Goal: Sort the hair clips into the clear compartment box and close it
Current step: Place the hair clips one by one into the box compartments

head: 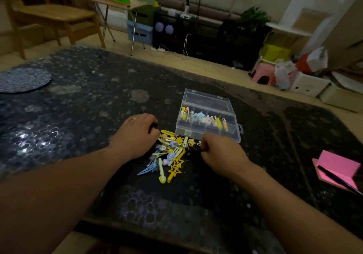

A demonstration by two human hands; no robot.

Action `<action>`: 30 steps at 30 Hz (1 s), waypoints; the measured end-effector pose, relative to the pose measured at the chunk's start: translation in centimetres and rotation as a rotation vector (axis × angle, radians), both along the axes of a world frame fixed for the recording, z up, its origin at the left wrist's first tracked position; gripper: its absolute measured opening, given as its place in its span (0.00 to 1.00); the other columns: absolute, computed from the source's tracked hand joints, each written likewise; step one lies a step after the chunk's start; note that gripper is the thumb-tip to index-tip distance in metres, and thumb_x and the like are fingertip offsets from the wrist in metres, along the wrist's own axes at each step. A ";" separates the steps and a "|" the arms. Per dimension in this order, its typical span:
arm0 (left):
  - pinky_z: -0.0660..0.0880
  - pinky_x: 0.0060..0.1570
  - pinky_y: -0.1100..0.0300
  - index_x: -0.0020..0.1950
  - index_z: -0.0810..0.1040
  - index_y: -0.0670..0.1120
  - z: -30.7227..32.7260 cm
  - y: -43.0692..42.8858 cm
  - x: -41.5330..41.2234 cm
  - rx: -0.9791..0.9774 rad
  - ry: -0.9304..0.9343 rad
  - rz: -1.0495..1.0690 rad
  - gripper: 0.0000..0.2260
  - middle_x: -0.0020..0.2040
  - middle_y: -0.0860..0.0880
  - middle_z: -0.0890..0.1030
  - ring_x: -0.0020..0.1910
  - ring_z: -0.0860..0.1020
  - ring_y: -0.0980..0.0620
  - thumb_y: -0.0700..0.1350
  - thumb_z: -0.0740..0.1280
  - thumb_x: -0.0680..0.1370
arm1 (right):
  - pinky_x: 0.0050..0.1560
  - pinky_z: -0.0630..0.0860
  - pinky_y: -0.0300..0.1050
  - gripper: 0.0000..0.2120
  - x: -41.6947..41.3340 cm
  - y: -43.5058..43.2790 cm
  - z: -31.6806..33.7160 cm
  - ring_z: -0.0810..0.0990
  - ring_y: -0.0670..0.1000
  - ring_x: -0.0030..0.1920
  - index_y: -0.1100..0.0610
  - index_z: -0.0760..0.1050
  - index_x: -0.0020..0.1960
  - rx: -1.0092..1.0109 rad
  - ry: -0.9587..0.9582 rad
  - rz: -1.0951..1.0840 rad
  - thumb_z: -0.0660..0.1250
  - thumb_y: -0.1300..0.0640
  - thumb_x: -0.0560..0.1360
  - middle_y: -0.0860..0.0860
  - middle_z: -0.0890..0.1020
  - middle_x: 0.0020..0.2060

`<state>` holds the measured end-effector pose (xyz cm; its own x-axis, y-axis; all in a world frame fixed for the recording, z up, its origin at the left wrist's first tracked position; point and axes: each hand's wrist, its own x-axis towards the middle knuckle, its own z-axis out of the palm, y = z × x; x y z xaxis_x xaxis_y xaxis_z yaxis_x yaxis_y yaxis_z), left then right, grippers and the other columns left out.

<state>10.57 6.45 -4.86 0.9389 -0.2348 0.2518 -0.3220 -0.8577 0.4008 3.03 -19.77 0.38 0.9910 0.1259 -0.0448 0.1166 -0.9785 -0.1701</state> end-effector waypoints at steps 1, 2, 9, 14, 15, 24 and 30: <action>0.71 0.65 0.51 0.63 0.78 0.49 0.0 0.0 0.0 -0.002 -0.003 -0.002 0.16 0.61 0.51 0.81 0.60 0.77 0.50 0.51 0.60 0.80 | 0.44 0.78 0.48 0.04 0.1 -0.1 0.2 0.79 0.49 0.45 0.48 0.74 0.50 -0.014 0.030 0.002 0.68 0.56 0.79 0.47 0.80 0.45; 0.71 0.64 0.51 0.63 0.79 0.49 0.0 0.0 0.0 -0.005 -0.004 -0.003 0.15 0.61 0.51 0.81 0.59 0.77 0.50 0.51 0.60 0.80 | 0.44 0.78 0.47 0.06 0.1 -0.2 0.4 0.78 0.49 0.45 0.47 0.74 0.50 -0.025 0.061 0.005 0.68 0.57 0.79 0.47 0.80 0.45; 0.70 0.66 0.52 0.63 0.78 0.50 -0.2 0.1 0.2 -0.009 -0.008 0.000 0.15 0.61 0.51 0.80 0.60 0.76 0.51 0.52 0.60 0.80 | 0.46 0.79 0.39 0.06 0.7 -2.4 3.0 0.82 0.43 0.48 0.46 0.78 0.55 0.205 0.155 -0.031 0.72 0.56 0.80 0.44 0.82 0.48; 0.70 0.66 0.52 0.64 0.78 0.50 -0.2 0.1 0.1 -0.020 -0.013 0.003 0.16 0.61 0.52 0.80 0.60 0.76 0.51 0.52 0.61 0.79 | 0.43 0.78 0.44 0.04 6.3 -5.3 5.2 0.84 0.50 0.46 0.51 0.79 0.49 0.354 -0.071 -0.279 0.72 0.58 0.81 0.50 0.84 0.45; 0.69 0.67 0.52 0.64 0.78 0.50 -0.2 0.1 0.1 -0.018 -0.010 0.003 0.16 0.61 0.52 0.80 0.61 0.76 0.51 0.52 0.61 0.79 | 0.42 0.79 0.47 0.04 7.8 -6.0 5.3 0.84 0.52 0.45 0.53 0.80 0.47 0.320 -0.081 -0.329 0.72 0.58 0.81 0.52 0.85 0.44; 0.66 0.69 0.53 0.64 0.77 0.52 -0.4 0.2 0.2 0.010 -0.001 -0.004 0.17 0.61 0.53 0.79 0.61 0.75 0.52 0.54 0.59 0.79 | 0.33 0.72 0.45 0.14 12.9 -7.2 4.4 0.76 0.54 0.34 0.59 0.77 0.37 0.017 0.140 -0.499 0.74 0.54 0.77 0.56 0.78 0.34; 0.67 0.69 0.52 0.63 0.77 0.52 -0.4 0.4 0.3 0.012 0.002 -0.018 0.23 0.60 0.53 0.80 0.60 0.76 0.52 0.58 0.53 0.75 | 0.34 0.74 0.47 0.12 12.4 -6.4 3.8 0.79 0.55 0.37 0.57 0.76 0.42 -0.142 0.124 -0.468 0.74 0.50 0.76 0.54 0.79 0.38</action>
<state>10.85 6.81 -5.28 0.9349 -0.2543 0.2475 -0.3365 -0.8565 0.3913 15.45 -26.18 4.18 0.9259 -0.3466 -0.1500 -0.3528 -0.9355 -0.0164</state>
